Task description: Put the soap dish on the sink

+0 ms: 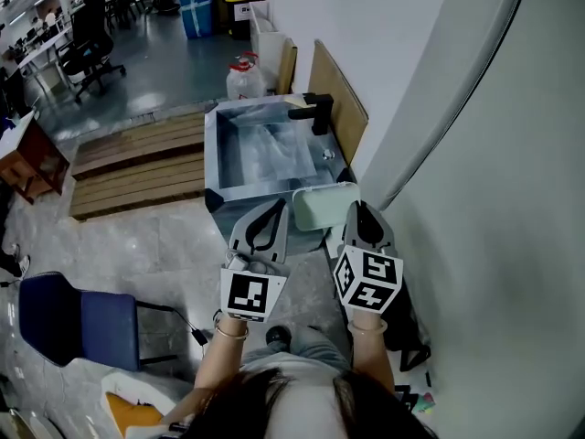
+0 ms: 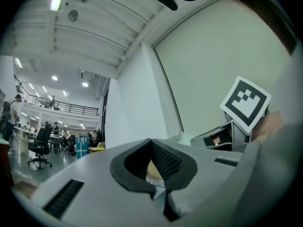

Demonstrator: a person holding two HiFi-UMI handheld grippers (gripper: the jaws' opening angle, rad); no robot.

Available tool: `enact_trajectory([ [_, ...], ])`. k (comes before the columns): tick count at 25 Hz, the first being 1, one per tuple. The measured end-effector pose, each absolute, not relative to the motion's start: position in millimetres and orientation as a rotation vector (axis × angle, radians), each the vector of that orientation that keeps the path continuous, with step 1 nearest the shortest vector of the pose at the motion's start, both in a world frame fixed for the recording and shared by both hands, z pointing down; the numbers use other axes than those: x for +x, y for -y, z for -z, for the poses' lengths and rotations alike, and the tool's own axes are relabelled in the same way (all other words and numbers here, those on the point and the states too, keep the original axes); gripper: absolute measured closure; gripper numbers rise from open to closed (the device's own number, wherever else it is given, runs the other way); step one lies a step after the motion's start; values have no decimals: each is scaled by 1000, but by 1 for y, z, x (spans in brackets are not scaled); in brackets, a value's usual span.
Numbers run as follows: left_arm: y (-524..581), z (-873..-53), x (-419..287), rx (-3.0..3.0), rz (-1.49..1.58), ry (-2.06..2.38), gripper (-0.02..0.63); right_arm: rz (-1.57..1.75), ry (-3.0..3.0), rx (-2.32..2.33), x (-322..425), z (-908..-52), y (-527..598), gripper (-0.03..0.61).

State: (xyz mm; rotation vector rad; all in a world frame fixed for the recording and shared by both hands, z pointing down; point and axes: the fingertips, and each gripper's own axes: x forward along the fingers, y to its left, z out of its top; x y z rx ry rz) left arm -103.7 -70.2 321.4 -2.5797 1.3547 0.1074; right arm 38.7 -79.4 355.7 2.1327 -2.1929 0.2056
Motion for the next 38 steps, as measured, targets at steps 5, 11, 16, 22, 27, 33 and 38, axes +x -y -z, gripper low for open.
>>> enact_trajectory([
  [5, 85, -326, -97, -2616, -99, -1347, 606, -211, 2172, 2142, 44, -357, 92, 543],
  [11, 106, -329, -84, -2617, -98, -1317, 606, -218, 2154, 2158, 57, -363, 113, 543],
  [16, 131, -334, -74, -2617, -82, -1320, 606, -230, 2150, 2144, 66, -371, 140, 543],
  [22, 160, -337, -64, -2612, -78, -1335, 606, -242, 2152, 2122, 76, -379, 171, 543],
  [27, 187, -344, -53, -2614, -66, -1352, 606, -252, 2157, 2099, 87, -387, 199, 543],
  [33, 211, -349, -40, -2620, -50, -1362, 606, -269, 2149, 2078, 100, -396, 225, 543],
  [38, 230, -362, -31, -2651, -15, -1400, 606, -299, 2140, 2058, 110, -410, 245, 543],
])
